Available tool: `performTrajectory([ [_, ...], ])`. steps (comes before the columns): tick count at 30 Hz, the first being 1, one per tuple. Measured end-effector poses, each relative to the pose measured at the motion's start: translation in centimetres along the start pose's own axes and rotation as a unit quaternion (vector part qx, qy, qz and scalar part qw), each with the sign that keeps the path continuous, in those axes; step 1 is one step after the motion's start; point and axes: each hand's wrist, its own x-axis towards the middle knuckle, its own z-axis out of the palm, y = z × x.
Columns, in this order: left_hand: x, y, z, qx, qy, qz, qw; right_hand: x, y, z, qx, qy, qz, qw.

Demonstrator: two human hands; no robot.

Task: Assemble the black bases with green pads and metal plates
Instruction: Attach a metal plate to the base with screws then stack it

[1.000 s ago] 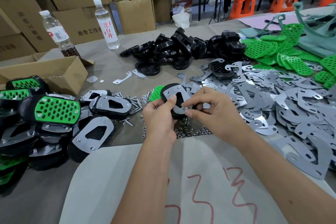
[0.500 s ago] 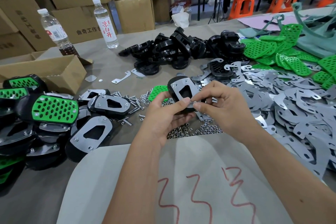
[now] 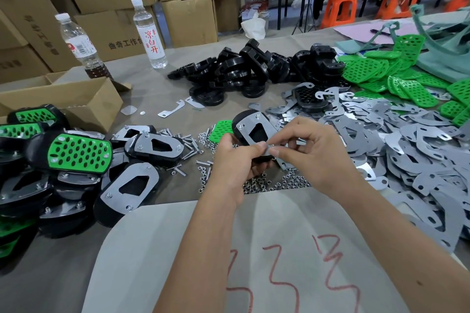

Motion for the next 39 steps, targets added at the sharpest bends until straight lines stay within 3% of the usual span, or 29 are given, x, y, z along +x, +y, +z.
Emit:
performTrajectory([
  [16,-0.2,-0.5,0.4,-0.009,-0.022,0.027,0.999,0.0,0.7,0.0,-0.046,0.064,0.014,0.997],
  [22,0.4,-0.2,0.1,-0.094,0.028,-0.007,0.995,-0.4,0.5,0.4,-0.002,-0.008,0.002,1.000],
  [26,0.5,-0.1,0.1,-0.106,0.045,-0.022,0.993,-0.5,0.7,0.2,0.009,0.074,-0.011,0.997],
  [30,0.4,-0.3,0.3,-0.108,0.043,-0.022,0.993,-0.6,-0.5,0.8,0.034,-0.016,0.013,0.999],
  [35,0.4,-0.2,0.1,-0.122,0.051,-0.035,0.991,-0.8,-0.1,0.1,0.039,0.086,0.016,0.995],
  [39,0.3,-0.1,0.2,-0.116,0.056,-0.031,0.991,-0.8,-0.2,0.7,0.043,-0.024,0.049,0.998],
])
